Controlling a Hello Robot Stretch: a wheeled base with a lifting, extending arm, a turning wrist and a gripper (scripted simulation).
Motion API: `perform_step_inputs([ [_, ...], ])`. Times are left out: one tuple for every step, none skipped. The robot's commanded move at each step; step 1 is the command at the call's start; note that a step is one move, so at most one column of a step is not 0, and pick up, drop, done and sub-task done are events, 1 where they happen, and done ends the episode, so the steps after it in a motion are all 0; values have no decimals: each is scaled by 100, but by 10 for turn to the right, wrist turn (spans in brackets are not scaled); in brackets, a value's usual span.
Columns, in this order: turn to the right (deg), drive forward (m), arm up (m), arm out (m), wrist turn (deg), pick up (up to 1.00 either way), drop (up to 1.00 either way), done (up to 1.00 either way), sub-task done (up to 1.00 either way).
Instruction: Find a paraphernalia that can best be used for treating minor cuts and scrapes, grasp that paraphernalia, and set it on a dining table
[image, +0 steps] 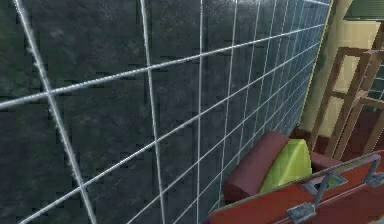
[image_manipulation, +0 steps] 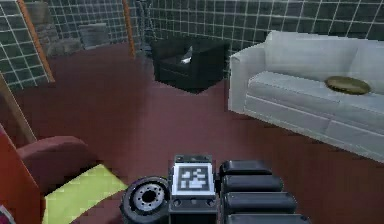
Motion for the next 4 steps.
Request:
perform_step_inputs([
  [180,0,0,0,0,0,0,0,0],
  [-450,0,0,0,0,0,0,0,0],
  [-210,0,0,0,0,0,0,0,0],
  [450,0,0,0,0,0,0,0,0],
])
